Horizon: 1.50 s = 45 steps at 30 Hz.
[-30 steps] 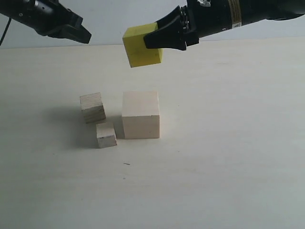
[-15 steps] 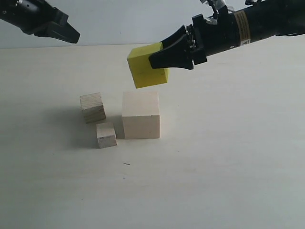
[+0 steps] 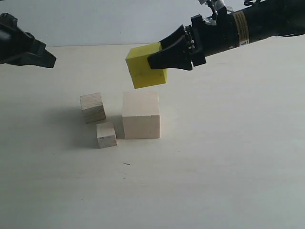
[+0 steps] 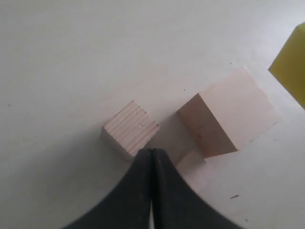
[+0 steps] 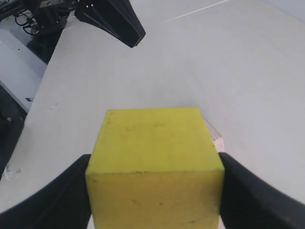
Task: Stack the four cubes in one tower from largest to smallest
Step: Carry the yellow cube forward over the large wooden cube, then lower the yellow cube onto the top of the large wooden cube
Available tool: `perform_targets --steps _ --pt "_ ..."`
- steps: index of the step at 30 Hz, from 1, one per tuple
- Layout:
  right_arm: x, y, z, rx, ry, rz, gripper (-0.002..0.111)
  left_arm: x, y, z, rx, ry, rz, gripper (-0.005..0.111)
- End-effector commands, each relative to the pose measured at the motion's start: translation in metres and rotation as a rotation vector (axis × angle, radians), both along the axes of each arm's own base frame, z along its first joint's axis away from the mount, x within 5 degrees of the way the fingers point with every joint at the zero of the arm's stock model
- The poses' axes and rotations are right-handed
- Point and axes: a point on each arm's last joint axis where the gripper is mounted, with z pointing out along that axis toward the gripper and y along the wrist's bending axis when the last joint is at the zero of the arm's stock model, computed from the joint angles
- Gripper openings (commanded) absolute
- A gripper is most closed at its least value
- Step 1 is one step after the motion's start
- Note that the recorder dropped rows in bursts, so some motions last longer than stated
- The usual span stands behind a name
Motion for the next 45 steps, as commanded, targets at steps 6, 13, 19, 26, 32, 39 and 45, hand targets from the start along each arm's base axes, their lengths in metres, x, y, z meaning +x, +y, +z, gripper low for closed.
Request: perform_targets --steps 6,13,19,26,32,39,45 --pt "0.002 0.001 -0.011 0.005 0.027 0.002 0.000 -0.010 0.004 -0.003 -0.011 -0.016 0.055 0.000" --pt "0.004 0.002 -0.020 -0.002 -0.135 0.067 0.000 -0.011 0.000 -0.001 -0.054 -0.020 0.038 0.000" --pt "0.004 0.012 -0.039 0.006 -0.159 0.106 0.000 -0.010 0.000 -0.001 -0.057 -0.027 0.046 0.000" --pt "0.005 0.022 -0.048 0.042 -0.196 0.112 0.000 -0.010 0.000 -0.001 -0.056 -0.030 0.048 0.000" --pt "0.006 0.022 -0.049 0.039 -0.237 0.120 0.000 -0.010 0.000 -0.001 -0.054 -0.031 0.044 0.000" --pt "0.009 0.021 -0.052 0.024 -0.262 0.106 0.000 -0.010 0.000 -0.001 -0.054 -0.031 0.044 0.000" --pt "0.010 0.022 -0.072 0.032 -0.218 0.105 0.000 -0.010 0.000 -0.001 -0.055 -0.028 0.041 0.000"
